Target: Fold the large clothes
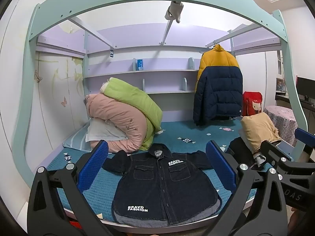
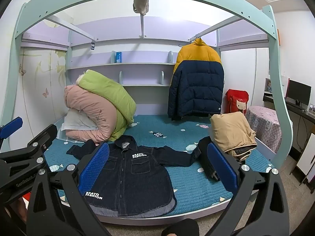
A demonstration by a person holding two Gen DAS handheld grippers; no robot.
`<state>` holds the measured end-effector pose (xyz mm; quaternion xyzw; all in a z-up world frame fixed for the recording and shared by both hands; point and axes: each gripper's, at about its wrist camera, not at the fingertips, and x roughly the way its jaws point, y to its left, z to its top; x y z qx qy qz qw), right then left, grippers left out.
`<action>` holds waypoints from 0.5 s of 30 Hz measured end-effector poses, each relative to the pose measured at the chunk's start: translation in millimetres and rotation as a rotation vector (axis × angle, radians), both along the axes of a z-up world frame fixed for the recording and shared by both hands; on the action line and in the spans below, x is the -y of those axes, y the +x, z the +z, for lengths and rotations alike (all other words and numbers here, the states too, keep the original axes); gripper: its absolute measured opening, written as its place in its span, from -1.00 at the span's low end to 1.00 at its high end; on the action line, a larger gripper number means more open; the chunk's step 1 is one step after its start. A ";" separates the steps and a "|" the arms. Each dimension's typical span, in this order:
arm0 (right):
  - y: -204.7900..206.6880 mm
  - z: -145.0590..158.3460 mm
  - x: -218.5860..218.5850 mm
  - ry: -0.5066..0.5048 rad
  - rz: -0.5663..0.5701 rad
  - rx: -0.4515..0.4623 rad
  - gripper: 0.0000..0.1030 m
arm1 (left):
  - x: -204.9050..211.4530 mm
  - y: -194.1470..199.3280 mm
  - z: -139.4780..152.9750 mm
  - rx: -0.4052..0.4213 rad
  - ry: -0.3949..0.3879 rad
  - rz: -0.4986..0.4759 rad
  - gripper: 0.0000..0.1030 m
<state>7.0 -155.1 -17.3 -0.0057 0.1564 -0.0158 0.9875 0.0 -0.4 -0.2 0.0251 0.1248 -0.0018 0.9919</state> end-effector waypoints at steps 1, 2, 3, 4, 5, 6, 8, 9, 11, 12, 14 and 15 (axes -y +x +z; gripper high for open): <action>0.2 0.0 0.0 0.000 0.000 -0.001 0.86 | 0.0 0.0 0.1 0.000 0.000 0.000 0.92; -0.1 0.2 0.1 0.001 0.000 0.001 0.86 | 0.1 0.0 0.1 0.000 0.000 0.000 0.92; -0.1 0.3 0.3 0.002 0.000 0.001 0.86 | 0.0 0.0 0.0 0.001 0.001 0.000 0.92; 0.0 0.5 -0.1 -0.001 0.000 0.001 0.86 | 0.3 0.1 -0.1 0.002 0.002 -0.001 0.92; 0.0 0.6 -0.1 -0.001 0.000 0.002 0.86 | 0.0 0.1 0.0 0.001 0.000 -0.001 0.92; 0.1 0.7 0.0 -0.001 0.000 0.002 0.86 | -0.1 0.0 0.1 0.000 -0.001 0.000 0.92; 0.1 0.9 0.0 0.000 0.001 0.001 0.86 | -0.1 -0.2 0.1 0.003 0.000 -0.001 0.92; 0.1 0.9 -0.1 -0.001 0.001 0.002 0.86 | 0.0 -0.1 0.1 0.001 0.001 0.000 0.92; 0.1 1.0 0.3 0.000 0.002 0.002 0.86 | -0.1 0.1 0.0 0.001 -0.002 0.000 0.92; 0.2 0.9 0.6 0.001 0.002 0.001 0.86 | -0.1 0.3 0.0 0.000 -0.003 0.000 0.92; 0.1 0.7 1.1 -0.001 0.001 0.001 0.86 | -0.1 -0.1 0.1 0.001 -0.001 0.000 0.92; 0.0 0.6 1.4 0.000 0.002 0.000 0.86 | -0.1 0.1 0.1 0.000 -0.001 0.000 0.92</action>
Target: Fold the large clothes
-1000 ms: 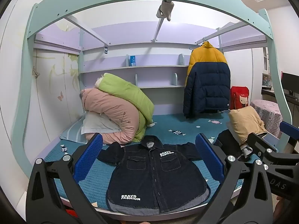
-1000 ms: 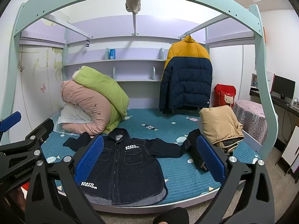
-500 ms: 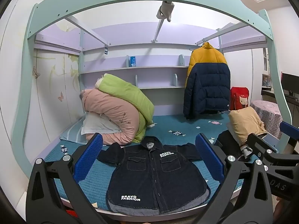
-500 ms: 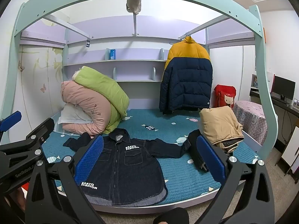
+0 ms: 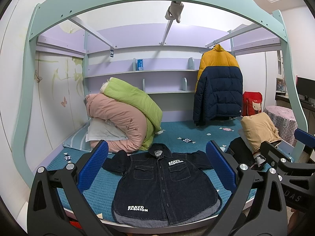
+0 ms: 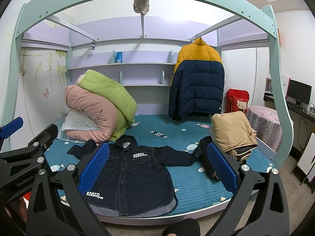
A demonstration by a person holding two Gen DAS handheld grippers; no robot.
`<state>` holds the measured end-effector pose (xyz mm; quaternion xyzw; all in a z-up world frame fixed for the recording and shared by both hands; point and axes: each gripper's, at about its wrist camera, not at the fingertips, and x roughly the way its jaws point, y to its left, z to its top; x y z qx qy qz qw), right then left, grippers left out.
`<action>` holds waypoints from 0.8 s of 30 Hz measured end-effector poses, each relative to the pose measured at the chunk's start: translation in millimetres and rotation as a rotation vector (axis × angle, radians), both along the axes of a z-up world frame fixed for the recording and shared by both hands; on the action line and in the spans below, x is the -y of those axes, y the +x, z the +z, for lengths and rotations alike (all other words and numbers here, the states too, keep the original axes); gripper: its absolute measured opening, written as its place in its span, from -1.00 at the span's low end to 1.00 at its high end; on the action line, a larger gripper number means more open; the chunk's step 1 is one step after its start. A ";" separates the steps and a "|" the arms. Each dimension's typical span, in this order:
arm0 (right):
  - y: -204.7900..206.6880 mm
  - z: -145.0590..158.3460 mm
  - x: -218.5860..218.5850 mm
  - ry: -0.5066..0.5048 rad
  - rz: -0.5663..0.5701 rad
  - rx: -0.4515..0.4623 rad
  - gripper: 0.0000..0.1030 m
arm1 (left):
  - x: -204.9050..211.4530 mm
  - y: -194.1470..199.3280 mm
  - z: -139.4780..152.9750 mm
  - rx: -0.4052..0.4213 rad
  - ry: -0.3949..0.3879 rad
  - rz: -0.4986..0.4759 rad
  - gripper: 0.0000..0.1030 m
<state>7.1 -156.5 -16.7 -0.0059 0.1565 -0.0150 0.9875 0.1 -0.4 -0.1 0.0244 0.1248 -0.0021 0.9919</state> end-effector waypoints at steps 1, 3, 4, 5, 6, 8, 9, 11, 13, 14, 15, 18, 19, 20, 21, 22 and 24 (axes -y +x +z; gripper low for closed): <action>0.0 -0.1 0.3 0.000 -0.001 -0.001 0.86 | 0.6 -0.9 1.0 0.001 0.000 0.000 0.92; -0.2 0.9 -1.3 -0.001 -0.002 0.001 0.86 | 0.7 -1.1 1.2 0.002 0.000 0.000 0.92; 0.0 0.7 -1.1 0.000 -0.001 0.000 0.86 | 0.8 -1.1 1.1 0.002 0.000 0.001 0.92; 0.2 1.2 -3.1 0.000 -0.001 0.000 0.86 | 0.5 -0.9 1.1 0.001 0.000 0.001 0.92; 0.1 1.1 -3.1 0.000 -0.001 0.001 0.86 | 0.9 1.3 0.5 0.001 0.000 0.001 0.92; 0.1 0.9 -2.8 0.001 -0.001 -0.001 0.86 | 1.1 1.8 0.5 0.001 0.001 0.001 0.92; -0.4 0.9 -2.7 0.001 -0.002 0.001 0.86 | 0.9 1.5 0.6 0.002 0.000 0.000 0.92; -0.1 0.6 -2.8 0.000 -0.003 0.004 0.86 | 1.1 1.4 0.6 0.002 0.001 0.003 0.91; 0.0 0.3 -3.7 0.001 -0.001 0.002 0.86 | 0.3 1.7 0.7 0.003 0.001 0.001 0.91; 0.1 0.4 -4.3 0.001 -0.001 0.002 0.86 | 0.9 1.1 1.7 0.003 0.001 0.001 0.91; 0.0 0.6 -4.7 0.000 -0.002 0.003 0.86 | 0.9 0.8 1.7 0.003 0.000 0.000 0.91; -0.7 0.0 -4.5 -0.004 -0.006 0.005 0.86 | 1.0 1.0 1.9 0.004 0.000 0.001 0.91; -0.7 0.3 -5.4 -0.005 -0.007 0.007 0.86 | 0.8 0.9 1.9 0.006 -0.001 0.001 0.91; -0.4 0.5 -6.4 -0.005 -0.008 0.007 0.86 | 0.6 0.9 3.4 0.005 0.000 0.001 0.91; -0.1 0.7 -7.4 -0.005 -0.008 0.007 0.86 | 0.5 1.2 4.5 0.006 -0.001 0.000 0.91; -1.3 0.5 -6.7 -0.004 -0.008 0.008 0.86 | 0.7 1.2 4.5 0.006 0.000 0.000 0.91; -1.3 0.6 -6.6 -0.004 -0.008 0.008 0.86 | 0.8 1.2 4.5 0.006 0.000 0.001 0.91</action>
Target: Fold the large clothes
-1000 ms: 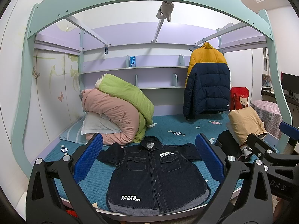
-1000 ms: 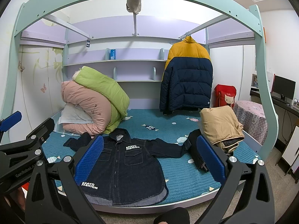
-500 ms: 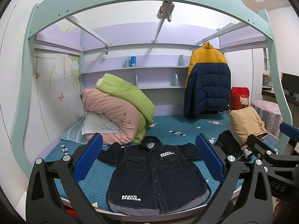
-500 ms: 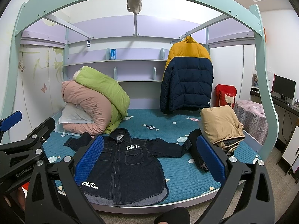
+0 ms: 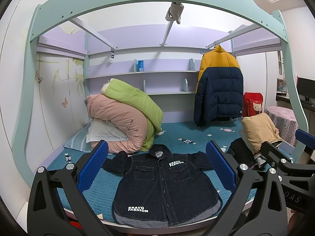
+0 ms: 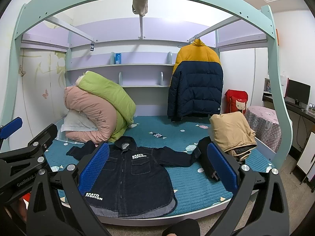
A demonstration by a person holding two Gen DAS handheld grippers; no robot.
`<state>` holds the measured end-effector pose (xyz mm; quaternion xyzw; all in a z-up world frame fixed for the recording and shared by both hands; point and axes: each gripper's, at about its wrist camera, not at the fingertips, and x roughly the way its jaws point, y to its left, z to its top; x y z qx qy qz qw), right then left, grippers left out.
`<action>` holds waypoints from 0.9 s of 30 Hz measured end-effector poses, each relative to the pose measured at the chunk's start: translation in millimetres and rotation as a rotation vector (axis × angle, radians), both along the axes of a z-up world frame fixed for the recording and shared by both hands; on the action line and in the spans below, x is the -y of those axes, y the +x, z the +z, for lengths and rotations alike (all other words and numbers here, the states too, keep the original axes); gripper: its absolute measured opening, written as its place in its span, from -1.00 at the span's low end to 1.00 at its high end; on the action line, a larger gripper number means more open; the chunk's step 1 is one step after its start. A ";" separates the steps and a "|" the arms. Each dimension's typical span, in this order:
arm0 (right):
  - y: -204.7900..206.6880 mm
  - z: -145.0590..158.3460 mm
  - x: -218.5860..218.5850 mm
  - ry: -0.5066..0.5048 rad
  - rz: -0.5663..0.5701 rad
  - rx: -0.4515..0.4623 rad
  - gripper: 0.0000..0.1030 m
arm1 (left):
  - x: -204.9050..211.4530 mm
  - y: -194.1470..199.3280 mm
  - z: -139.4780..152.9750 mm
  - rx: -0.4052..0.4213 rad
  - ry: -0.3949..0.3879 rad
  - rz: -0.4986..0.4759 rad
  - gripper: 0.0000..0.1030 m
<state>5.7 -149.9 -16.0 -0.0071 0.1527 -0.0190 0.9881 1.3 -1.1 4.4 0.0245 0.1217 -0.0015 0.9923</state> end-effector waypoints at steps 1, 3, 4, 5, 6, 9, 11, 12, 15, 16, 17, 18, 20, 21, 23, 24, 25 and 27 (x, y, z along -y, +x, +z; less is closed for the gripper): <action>0.1 0.0 -0.4 0.000 0.000 0.000 0.86 | 0.0 0.6 0.4 -0.001 0.000 0.000 0.91; 0.2 -0.2 -1.8 -0.002 -0.001 0.000 0.86 | -0.2 -0.2 -0.2 0.001 0.000 0.000 0.91; -0.1 -0.3 -1.0 -0.001 -0.001 0.001 0.86 | -0.3 -0.2 -0.1 0.000 0.000 -0.001 0.91; 0.0 -0.3 -1.5 -0.001 -0.001 0.001 0.86 | -0.3 -0.2 0.0 0.000 0.000 -0.001 0.91; -0.1 -0.3 -1.7 0.000 0.000 0.001 0.86 | -0.3 -0.2 0.1 0.002 0.000 -0.001 0.91; -0.5 1.1 2.8 0.001 -0.001 0.004 0.86 | -0.1 -0.3 0.0 0.001 0.000 0.000 0.91; -0.3 1.4 2.4 0.001 -0.001 0.003 0.86 | -0.1 -0.5 -0.2 0.002 0.000 0.000 0.91; -0.6 1.3 2.9 0.002 -0.001 0.003 0.86 | -0.1 -0.3 0.2 0.002 0.000 -0.001 0.91; -0.5 1.5 2.7 0.002 -0.002 0.003 0.86 | -1.3 -0.2 1.1 0.004 0.001 0.000 0.91; -0.4 1.5 2.5 0.001 -0.002 0.003 0.86 | -5.1 0.0 3.8 0.004 0.002 0.001 0.91; -0.3 1.6 2.5 0.001 -0.002 0.004 0.86 | -5.1 0.0 3.8 0.004 0.001 0.000 0.91; -0.5 1.5 2.9 0.002 -0.001 0.003 0.86 | -5.0 -0.1 3.7 0.004 0.002 0.000 0.91; -0.2 1.7 2.5 0.003 -0.001 0.003 0.86 | -5.0 -0.2 3.6 0.005 0.001 0.001 0.91; -0.7 1.3 2.8 0.002 -0.002 0.004 0.86 | -4.9 -0.3 3.6 0.005 0.002 0.001 0.91; -0.4 1.6 2.3 0.001 -0.002 0.004 0.86 | -4.9 -0.4 3.7 0.006 0.002 0.001 0.91; -0.6 1.3 2.8 0.001 -0.002 0.004 0.86 | -5.2 0.0 4.2 0.006 0.002 0.001 0.91; -0.4 1.4 2.2 0.000 -0.002 0.004 0.86 | -5.2 0.3 4.4 0.006 0.003 0.002 0.91; -0.3 1.5 2.5 0.001 -0.002 0.003 0.86 | -6.5 -1.9 12.3 0.005 0.003 0.001 0.91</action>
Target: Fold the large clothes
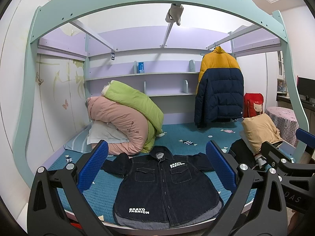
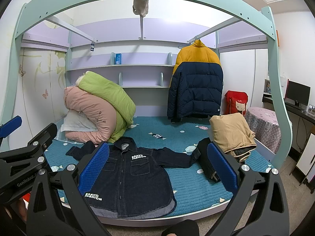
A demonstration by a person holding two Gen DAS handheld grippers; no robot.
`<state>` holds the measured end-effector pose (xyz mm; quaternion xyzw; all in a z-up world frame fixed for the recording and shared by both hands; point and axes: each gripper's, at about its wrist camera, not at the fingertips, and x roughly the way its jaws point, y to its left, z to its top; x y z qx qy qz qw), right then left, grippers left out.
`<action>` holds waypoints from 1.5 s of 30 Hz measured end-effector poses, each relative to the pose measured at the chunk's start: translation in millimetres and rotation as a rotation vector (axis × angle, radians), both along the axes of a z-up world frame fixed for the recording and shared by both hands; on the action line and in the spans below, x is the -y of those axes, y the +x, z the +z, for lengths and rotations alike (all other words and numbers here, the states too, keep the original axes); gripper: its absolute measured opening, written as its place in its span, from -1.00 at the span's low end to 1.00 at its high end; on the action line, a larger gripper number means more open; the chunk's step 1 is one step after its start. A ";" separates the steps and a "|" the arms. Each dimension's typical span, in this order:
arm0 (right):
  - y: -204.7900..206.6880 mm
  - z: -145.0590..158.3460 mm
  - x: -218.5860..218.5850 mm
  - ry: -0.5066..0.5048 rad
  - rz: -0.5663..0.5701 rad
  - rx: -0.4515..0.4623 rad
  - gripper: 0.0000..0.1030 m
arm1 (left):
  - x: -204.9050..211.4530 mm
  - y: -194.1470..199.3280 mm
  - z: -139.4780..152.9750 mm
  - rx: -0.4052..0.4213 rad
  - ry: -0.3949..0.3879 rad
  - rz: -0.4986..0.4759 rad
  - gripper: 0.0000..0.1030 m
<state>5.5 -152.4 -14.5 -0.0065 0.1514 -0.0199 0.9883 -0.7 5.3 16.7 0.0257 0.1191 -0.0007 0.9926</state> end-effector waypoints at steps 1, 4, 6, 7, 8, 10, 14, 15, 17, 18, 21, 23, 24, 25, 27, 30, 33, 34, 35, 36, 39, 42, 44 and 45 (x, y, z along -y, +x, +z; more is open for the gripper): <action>-0.4 0.3 0.2 0.001 0.000 0.001 0.86 | 0.1 0.0 -0.1 0.001 0.000 0.000 0.91; -0.3 0.3 -0.1 0.001 0.000 0.001 0.86 | -0.6 0.4 1.2 0.001 0.000 0.000 0.91; -0.6 0.2 -0.6 0.000 0.000 0.003 0.86 | -0.5 0.3 1.1 0.000 0.000 0.000 0.91; -0.4 0.1 0.0 0.000 -0.001 0.002 0.86 | 0.4 -0.1 -0.5 0.001 0.001 0.000 0.91; -0.2 0.1 -0.2 0.000 -0.001 0.001 0.86 | 0.4 -0.2 -0.5 0.000 0.000 0.001 0.91; -0.5 0.0 0.1 -0.001 -0.001 0.002 0.86 | -0.3 0.0 0.7 0.001 0.000 0.000 0.91; 0.5 0.3 0.4 0.002 -0.001 -0.002 0.86 | -0.9 0.1 2.2 0.001 0.001 0.000 0.91; 0.1 -0.1 0.4 0.001 -0.001 -0.001 0.86 | -0.9 0.1 2.1 0.001 0.000 0.000 0.91; 0.8 -0.3 0.3 0.000 -0.002 -0.002 0.86 | -1.0 0.3 2.3 0.000 0.000 0.000 0.91; 0.0 -0.4 0.6 0.000 0.000 -0.001 0.86 | -1.3 0.7 2.4 -0.003 0.000 -0.001 0.91; 3.7 -2.5 1.4 0.003 0.001 -0.011 0.86 | -1.9 4.6 3.6 -0.010 0.001 0.001 0.91; 8.1 -5.9 3.4 0.004 0.000 -0.017 0.86 | -1.8 8.4 1.6 -0.018 0.001 0.001 0.91; 10.5 -7.7 3.8 0.004 0.001 -0.022 0.86 | -2.0 10.8 0.3 -0.023 0.001 0.000 0.91; 13.6 -9.7 3.9 0.005 0.001 -0.027 0.86 | -2.0 13.3 -1.8 -0.028 0.001 0.001 0.91; 21.2 -14.4 3.8 0.007 0.004 -0.040 0.86 | -1.1 22.9 -9.4 -0.042 0.001 0.003 0.91; 39.6 -24.1 -0.2 0.009 0.008 -0.067 0.86 | -3.7 37.3 -17.9 -0.063 -0.001 0.005 0.91; 58.4 -36.4 -5.1 0.007 0.012 -0.097 0.86 | -9.1 62.1 -33.9 -0.108 -0.002 0.011 0.91; 71.6 -45.6 -7.8 0.004 0.016 -0.120 0.86 | -11.1 71.5 -40.6 -0.125 0.001 0.016 0.92; 80.8 -52.3 -10.1 0.004 0.021 -0.138 0.86 | -13.1 83.0 -50.5 -0.142 0.006 0.020 0.92; 88.6 -58.6 -12.8 0.004 0.024 -0.156 0.86 | -15.5 93.9 -58.5 -0.161 0.010 0.024 0.92; 123.8 -87.8 -25.2 0.003 0.033 -0.225 0.86 | -27.3 130.3 -90.1 -0.232 0.012 0.035 0.91; 161.4 -119.8 -42.5 0.005 0.058 -0.303 0.86 | -45.5 169.5 -126.4 -0.320 0.004 0.062 0.92; 190.9 -145.1 -57.7 0.000 0.078 -0.353 0.86 | -60.2 196.1 -153.0 -0.378 -0.009 0.084 0.92; 204.2 -157.0 -66.0 -0.005 0.091 -0.378 0.86 | -68.9 207.9 -167.3 -0.410 -0.018 0.093 0.92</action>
